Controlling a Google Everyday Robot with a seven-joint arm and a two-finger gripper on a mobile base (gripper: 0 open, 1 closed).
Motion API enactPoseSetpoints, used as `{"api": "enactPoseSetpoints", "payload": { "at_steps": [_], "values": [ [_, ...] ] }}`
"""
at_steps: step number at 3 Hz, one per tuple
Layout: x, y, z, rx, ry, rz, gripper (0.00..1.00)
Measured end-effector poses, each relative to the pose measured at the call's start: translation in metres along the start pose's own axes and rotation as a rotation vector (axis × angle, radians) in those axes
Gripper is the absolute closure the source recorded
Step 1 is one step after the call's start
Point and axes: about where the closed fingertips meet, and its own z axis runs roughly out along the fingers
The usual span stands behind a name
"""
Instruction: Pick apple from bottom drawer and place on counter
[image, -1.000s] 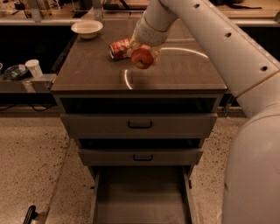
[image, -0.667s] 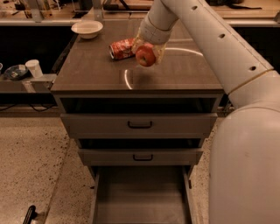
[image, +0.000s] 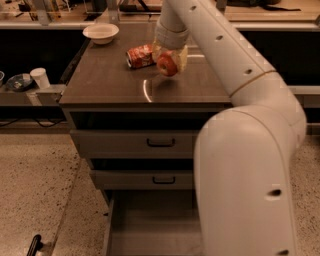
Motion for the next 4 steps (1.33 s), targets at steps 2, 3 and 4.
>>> {"api": "enactPoseSetpoints", "payload": {
  "at_steps": [2,3,4],
  "values": [
    [0.0007,-0.0041,0.0044,0.002,0.005,-0.004,0.38],
    [0.0007,-0.0041,0.0044,0.002,0.005,-0.004,0.15],
    [0.0007,-0.0041,0.0044,0.002,0.005,-0.004,0.00]
  ]
}}
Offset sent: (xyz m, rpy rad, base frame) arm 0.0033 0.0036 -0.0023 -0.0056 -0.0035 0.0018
